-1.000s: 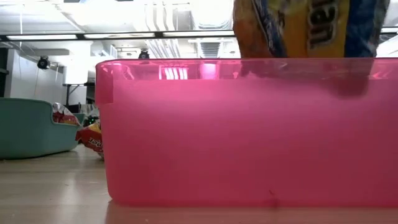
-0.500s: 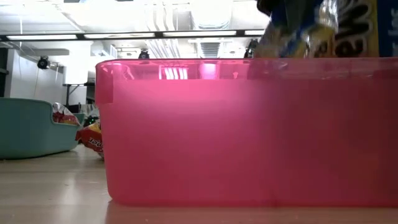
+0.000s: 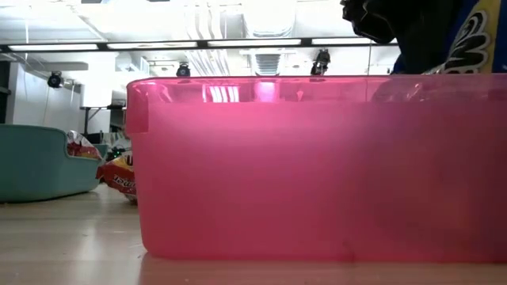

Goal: Sort Maruchan noodles
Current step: Put the top blue noodle pack into the red bin, then put the top red noodle pack into the green bin

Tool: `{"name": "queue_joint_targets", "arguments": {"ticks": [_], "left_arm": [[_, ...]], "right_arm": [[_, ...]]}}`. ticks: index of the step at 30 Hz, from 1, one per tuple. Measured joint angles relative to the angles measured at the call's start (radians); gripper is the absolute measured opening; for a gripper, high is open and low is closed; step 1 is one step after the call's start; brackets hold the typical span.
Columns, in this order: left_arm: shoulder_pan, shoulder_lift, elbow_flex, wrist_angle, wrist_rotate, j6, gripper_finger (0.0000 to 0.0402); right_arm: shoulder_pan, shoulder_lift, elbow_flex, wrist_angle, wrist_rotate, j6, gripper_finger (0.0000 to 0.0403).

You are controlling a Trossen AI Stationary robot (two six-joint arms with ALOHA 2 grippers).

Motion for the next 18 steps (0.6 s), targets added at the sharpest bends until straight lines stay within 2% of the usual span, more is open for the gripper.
{"name": "queue_joint_targets", "arguments": {"ticks": [8, 15, 18], "left_arm": [[0.008, -0.001, 0.029, -0.029, 0.0, 0.0, 0.0075], [0.05, -0.002, 0.163, -0.19, 0.0, 0.044, 0.0075], [0.083, -0.003, 0.221, -0.259, 0.0, 0.096, 0.0075]], "right_arm": [[-0.002, -0.034, 0.014, -0.004, -0.037, -0.024, 0.0151], [-0.024, -0.125, 0.023, -0.009, -0.041, -0.095, 0.0156], [-0.052, -0.173, 0.023, -0.01, 0.015, -0.185, 0.0153]]}}
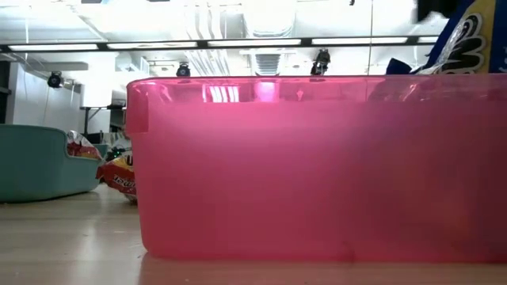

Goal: Sort Maruchan noodles
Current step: Put the top red noodle pack into the green bin

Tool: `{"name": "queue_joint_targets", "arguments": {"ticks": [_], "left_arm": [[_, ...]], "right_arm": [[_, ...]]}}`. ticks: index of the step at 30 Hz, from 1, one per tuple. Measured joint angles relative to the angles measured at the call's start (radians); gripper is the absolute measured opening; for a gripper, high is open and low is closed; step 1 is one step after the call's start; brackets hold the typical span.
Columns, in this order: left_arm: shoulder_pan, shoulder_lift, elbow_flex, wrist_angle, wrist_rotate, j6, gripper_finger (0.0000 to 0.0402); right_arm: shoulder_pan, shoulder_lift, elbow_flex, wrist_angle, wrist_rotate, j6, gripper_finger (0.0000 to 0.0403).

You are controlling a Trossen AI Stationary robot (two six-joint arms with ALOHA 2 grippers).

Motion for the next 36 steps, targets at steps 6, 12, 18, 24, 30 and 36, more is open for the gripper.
{"name": "queue_joint_targets", "arguments": {"ticks": [6, 12, 18, 24, 30, 36], "left_arm": [[0.103, 0.0, 0.066, -0.117, 0.002, 0.041, 0.0075], [0.255, 0.009, 0.06, -0.209, 0.065, 0.04, 0.0075], [0.431, 0.044, 0.025, -0.212, 0.14, 0.071, 0.0075], [0.656, 0.086, -0.059, -0.255, 0.141, 0.018, 0.0075], [0.869, 0.131, -0.174, -0.314, 0.139, -0.126, 0.0075], [0.975, 0.204, -0.257, -0.304, 0.145, -0.195, 0.0086]], "right_arm": [[-0.125, -0.102, 0.0, 0.003, 0.143, -0.256, 0.015], [-0.324, -0.189, -0.007, 0.01, 0.179, -0.517, 0.015], [-0.526, -0.241, -0.029, 0.015, 0.168, -0.737, 0.015], [-0.705, -0.266, -0.035, 0.018, 0.113, -0.915, 0.0149], [-0.851, -0.265, -0.037, 0.021, 0.021, -1.05, 0.0148], [-0.956, -0.263, -0.037, 0.033, -0.045, -1.15, 0.0148]]}}
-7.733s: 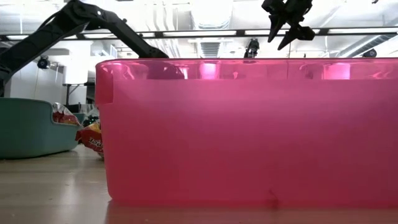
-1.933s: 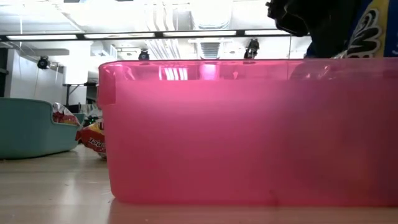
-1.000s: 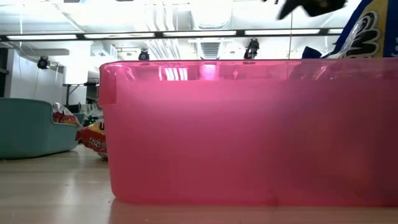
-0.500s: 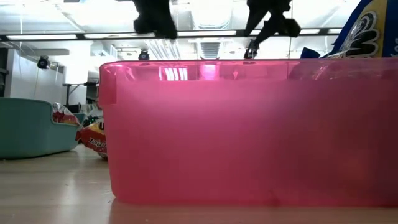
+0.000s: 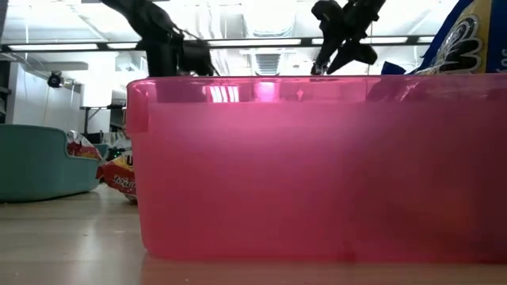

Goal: Sort Maruchan noodles
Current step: Put the top red noodle pack into the green bin

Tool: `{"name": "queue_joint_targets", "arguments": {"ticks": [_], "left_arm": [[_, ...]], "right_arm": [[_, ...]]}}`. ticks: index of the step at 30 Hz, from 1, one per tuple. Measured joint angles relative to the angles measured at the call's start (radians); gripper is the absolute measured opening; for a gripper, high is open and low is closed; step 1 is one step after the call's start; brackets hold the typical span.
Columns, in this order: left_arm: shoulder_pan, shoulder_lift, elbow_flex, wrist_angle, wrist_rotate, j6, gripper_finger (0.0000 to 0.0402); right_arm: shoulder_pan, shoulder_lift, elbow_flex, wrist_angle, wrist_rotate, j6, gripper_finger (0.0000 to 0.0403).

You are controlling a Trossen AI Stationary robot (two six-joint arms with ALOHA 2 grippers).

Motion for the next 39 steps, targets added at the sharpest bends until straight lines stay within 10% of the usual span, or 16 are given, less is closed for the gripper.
{"name": "queue_joint_targets", "arguments": {"ticks": [20, 30, 39], "left_arm": [[0.008, 0.25, 0.057, 0.033, -0.091, 0.065, 0.0252], [0.009, 0.255, -0.007, 0.11, -0.113, 0.091, 0.0201], [0.007, 0.251, -0.043, 0.105, -0.108, 0.099, 0.0048]], "right_arm": [[-0.098, 0.102, 0.0, 0.013, -0.131, 0.02, 0.0148], [-0.098, 0.164, 0.0, 0.017, -0.152, 0.011, 0.0148], [-0.098, 0.177, 0.0, 0.029, -0.155, -0.003, 0.0148]]}}
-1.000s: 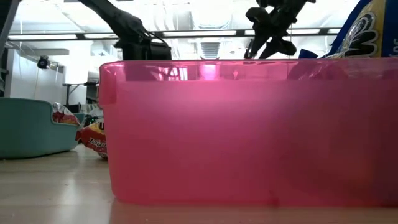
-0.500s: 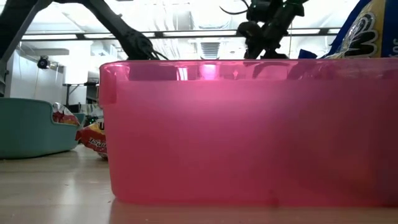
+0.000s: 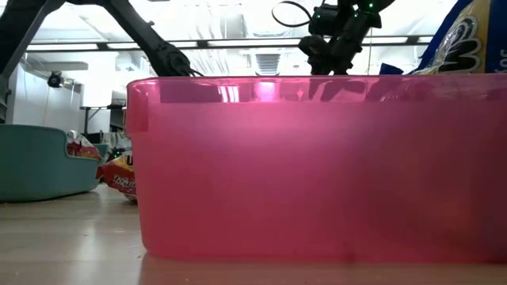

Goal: Sort Maruchan noodles
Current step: Put the top red noodle pack into the green bin

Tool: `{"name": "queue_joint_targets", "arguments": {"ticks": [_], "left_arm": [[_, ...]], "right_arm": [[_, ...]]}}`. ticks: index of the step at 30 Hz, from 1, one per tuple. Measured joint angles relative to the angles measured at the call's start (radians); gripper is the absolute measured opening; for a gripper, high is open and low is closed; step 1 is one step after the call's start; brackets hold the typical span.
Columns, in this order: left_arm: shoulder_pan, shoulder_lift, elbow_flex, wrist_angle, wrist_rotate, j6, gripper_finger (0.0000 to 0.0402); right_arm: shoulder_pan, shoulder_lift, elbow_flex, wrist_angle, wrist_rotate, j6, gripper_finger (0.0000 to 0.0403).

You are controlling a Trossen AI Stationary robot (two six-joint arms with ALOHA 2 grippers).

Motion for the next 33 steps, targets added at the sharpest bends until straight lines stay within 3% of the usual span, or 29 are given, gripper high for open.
{"name": "queue_joint_targets", "arguments": {"ticks": [3, 11, 17, 22, 25, 30, 33], "left_arm": [[0.0, -0.016, 0.015, -0.013, 0.048, 0.018, 0.0011], [0.0, -0.16, 0.106, -0.119, 0.102, 0.132, 0.0006], [-0.001, -0.318, 0.189, -0.143, 0.238, 0.275, 0.0004], [-0.003, -0.422, 0.258, -0.144, 0.397, 0.405, 0.0003], [-0.01, -0.455, 0.321, -0.144, 0.419, 0.417, 0.0003], [-0.032, -0.462, 0.463, -0.163, 0.443, 0.406, 0.0002], [-0.035, -0.452, 0.584, -0.3, 0.444, 0.37, 0.0002]], "right_arm": [[0.0, -0.001, 0.0, 0.003, 0.0, -0.009, 0.0148], [0.0, -0.001, 0.0, 0.003, 0.0, -0.025, 0.0148], [0.0, -0.002, 0.0, 0.02, -0.004, -0.094, 0.0148], [0.013, -0.002, 0.0, 0.137, -0.181, -0.283, 0.0148], [0.027, -0.002, 0.0, 0.262, -0.326, -0.377, 0.0149], [0.06, -0.002, 0.0, 0.495, -0.358, -0.391, 0.0167], [0.061, -0.002, 0.001, 0.564, -0.358, -0.356, 0.0179]]}}
